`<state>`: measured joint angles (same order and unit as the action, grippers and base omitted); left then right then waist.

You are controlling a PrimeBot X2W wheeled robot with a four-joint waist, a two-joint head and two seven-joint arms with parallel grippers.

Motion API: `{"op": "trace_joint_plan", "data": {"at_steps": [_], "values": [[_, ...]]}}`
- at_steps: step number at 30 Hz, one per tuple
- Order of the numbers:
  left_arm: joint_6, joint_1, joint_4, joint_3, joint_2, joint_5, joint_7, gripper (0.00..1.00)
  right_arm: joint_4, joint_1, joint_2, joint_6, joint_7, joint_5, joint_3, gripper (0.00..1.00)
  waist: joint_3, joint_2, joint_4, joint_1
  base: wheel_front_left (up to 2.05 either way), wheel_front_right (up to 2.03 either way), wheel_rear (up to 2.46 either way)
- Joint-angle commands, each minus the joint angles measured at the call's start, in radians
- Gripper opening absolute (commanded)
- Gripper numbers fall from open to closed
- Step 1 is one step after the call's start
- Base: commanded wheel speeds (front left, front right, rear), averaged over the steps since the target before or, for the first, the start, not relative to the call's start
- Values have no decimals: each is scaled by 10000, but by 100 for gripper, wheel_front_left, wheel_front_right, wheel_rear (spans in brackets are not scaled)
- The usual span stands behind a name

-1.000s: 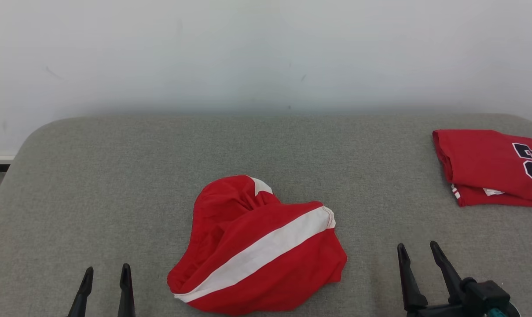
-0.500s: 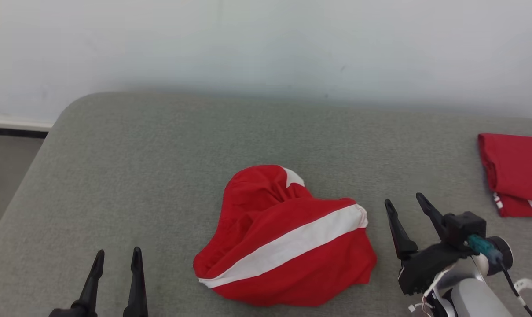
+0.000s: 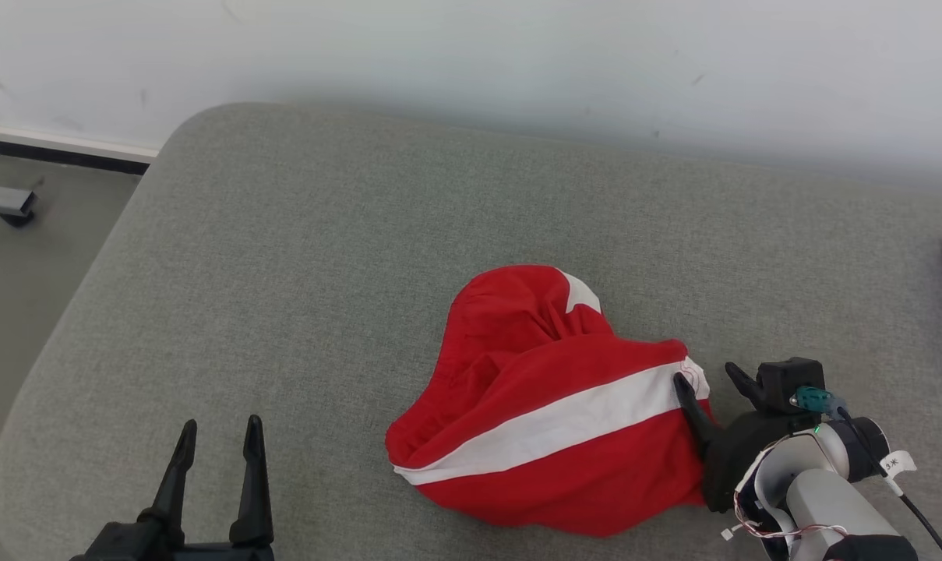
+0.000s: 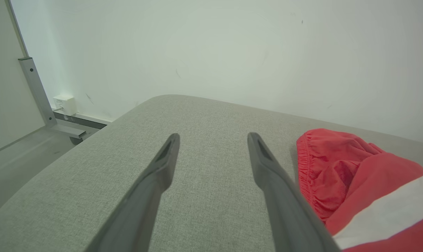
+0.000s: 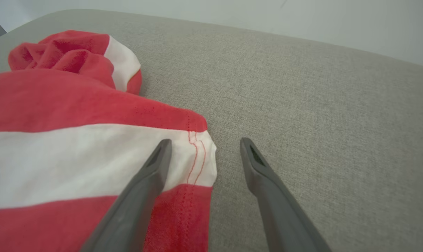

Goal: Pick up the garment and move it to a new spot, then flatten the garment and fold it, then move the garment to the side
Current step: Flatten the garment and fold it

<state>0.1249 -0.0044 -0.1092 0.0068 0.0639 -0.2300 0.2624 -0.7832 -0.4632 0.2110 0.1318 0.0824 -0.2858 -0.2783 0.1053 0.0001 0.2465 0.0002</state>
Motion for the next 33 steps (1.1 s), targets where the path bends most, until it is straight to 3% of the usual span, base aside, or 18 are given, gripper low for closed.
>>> {"op": "trace_joint_plan", "data": {"at_steps": [1,5,6,8,22,33], "values": [[68,-117,-33,-13,-38,37,30,100,-257,-185,15,-25,-39,-110,-22,100,185,-1,161,-2,0,0,0],[48,-281,-118,-91,-67,56,32,100,-1149,-565,-85,-25,-157,-271,-270,100,302,-1,277,-2,0,0,0],[51,-305,-135,-104,-70,60,30,100,-1305,-603,-132,-25,-150,-359,-354,81,314,-1,292,-2,0,0,0],[55,-358,-179,-117,-75,72,30,100,-1542,-679,-211,-25,-25,-541,-520,0,321,-1,304,-2,0,0,0],[50,-10,-340,-125,6,18,32,100,-1773,-1066,278,-25,1394,-1453,-1358,0,-228,-1,-173,-2,0,0,0],[50,481,-302,67,-12,35,30,100,184,-172,1085,-25,1824,-1398,-1148,0,-740,-1,-1073,-2,0,0,0]]}}
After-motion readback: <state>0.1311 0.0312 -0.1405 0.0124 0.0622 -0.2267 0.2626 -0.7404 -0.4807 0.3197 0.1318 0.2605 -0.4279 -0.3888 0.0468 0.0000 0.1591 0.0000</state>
